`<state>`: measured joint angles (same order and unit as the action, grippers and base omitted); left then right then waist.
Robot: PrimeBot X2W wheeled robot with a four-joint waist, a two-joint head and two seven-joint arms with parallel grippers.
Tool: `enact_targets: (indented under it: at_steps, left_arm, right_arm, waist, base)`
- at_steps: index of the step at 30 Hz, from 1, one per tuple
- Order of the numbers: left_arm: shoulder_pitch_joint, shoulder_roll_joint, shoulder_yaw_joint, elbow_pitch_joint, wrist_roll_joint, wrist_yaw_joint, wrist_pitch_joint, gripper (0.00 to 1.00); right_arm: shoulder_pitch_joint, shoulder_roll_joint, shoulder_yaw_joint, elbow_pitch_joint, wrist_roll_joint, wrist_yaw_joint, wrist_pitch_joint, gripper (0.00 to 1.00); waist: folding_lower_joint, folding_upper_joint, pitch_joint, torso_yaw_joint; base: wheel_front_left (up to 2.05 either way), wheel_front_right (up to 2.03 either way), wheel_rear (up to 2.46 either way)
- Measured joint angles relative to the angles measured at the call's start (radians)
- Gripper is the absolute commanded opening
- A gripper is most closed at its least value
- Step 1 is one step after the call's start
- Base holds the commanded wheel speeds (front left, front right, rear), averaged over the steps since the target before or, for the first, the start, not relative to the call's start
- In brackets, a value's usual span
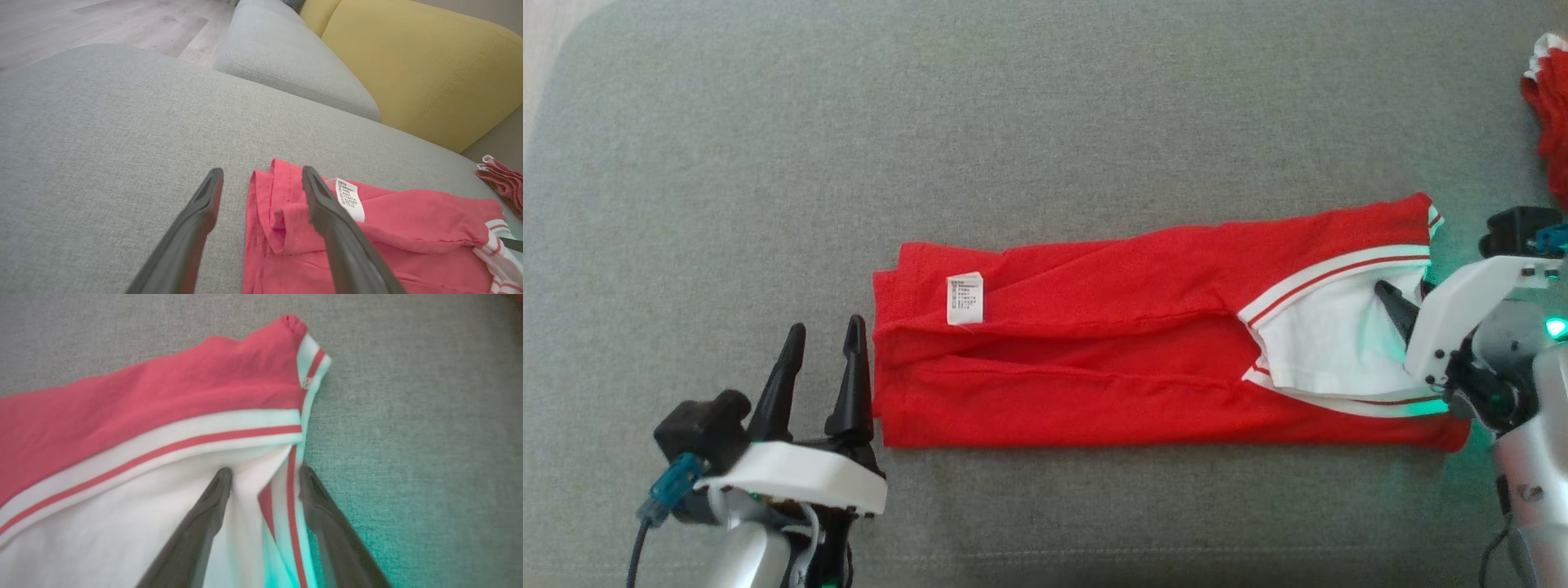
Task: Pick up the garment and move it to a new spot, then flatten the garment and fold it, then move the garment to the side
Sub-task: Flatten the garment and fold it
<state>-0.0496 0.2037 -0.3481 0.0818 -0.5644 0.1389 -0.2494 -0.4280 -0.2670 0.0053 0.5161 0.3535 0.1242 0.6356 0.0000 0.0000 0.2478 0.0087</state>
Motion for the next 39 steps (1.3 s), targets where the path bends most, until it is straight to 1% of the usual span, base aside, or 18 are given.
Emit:
enact_targets:
  at_steps: [2,3,4,11,16,20,24,27,30,32,39]
  left_arm:
    - [0.0,0.0,0.0,0.003,0.0,-0.003,0.0,1.0]
    - [0.0,0.0,-0.001,0.005,0.0,-0.003,0.0,1.0]
    - [0.0,0.001,-0.001,0.007,0.0,-0.003,0.0,1.0]
    - [0.0,0.002,-0.006,0.017,0.0,-0.003,0.0,1.0]
    - [0.002,0.002,-0.012,0.02,0.0,-0.003,0.001,1.0]
    - [0.003,0.003,-0.021,0.02,0.0,-0.002,0.001,1.0]
    - [0.005,0.004,-0.022,0.02,0.0,-0.002,0.001,1.0]
    - [0.005,0.004,-0.024,0.02,0.0,-0.002,0.002,1.0]
    - [0.006,0.005,-0.025,0.02,0.0,-0.002,0.002,1.0]
    - [0.005,0.005,-0.026,0.02,0.0,-0.002,0.003,1.0]
    - [0.005,0.005,-0.028,0.021,0.0,-0.002,0.003,1.0]
  right_arm:
    - [-0.002,-0.001,0.013,0.002,0.016,0.0,0.002,0.23]
    - [-0.002,-0.001,0.019,0.003,0.023,0.0,0.002,0.1]
    - [-0.002,0.0,0.025,0.003,0.028,0.0,-0.002,0.0]
    - [0.018,-0.006,0.034,0.003,0.048,0.0,-0.075,0.0]
    - [0.042,-0.049,0.0,-0.028,0.049,0.0,-0.103,0.0]
    - [0.059,-0.078,-0.044,-0.071,0.049,0.0,-0.106,0.0]
    - [0.084,-0.074,-0.046,-0.157,0.055,0.0,-0.086,0.0]
    - [0.111,-0.06,-0.008,-0.233,0.078,0.0,-0.066,0.0]
    - [0.139,-0.047,0.052,-0.307,0.109,0.0,-0.04,0.0]
    - [0.148,-0.043,0.07,-0.331,0.118,0.0,-0.032,0.0]
    - [0.186,-0.022,0.19,-0.474,0.191,0.0,0.0,0.0]
  waist:
    - [0.0,0.0,-0.003,0.0]
    - [0.0,0.0,-0.005,0.0]
    - [0.0,0.0,-0.007,-0.001]
    - [0.0,0.0,-0.041,-0.01]
    - [0.0,0.0,-0.069,-0.03]
    - [0.0,0.0,-0.084,-0.052]
    - [0.0,0.0,-0.092,-0.076]
    - [0.0,0.0,-0.098,-0.088]
    - [0.0,0.0,-0.104,-0.092]
    - [0.0,0.0,-0.105,-0.092]
    - [0.0,0.0,-0.115,-0.064]
  base:
    - [0.0,0.0,0.0]
    - [0.0,0.0,0.0]
    - [0.0,0.0,0.0]
    - [0.0,0.0,0.0]
    - [0.0,0.0,0.0]
    - [0.0,0.0,0.0]
    - [0.0,0.0,0.0]
    - [0.0,0.0,0.0]
    - [0.0,0.0,0.0]
    - [0.0,0.0,0.0]
    - [0.0,0.0,0.0]
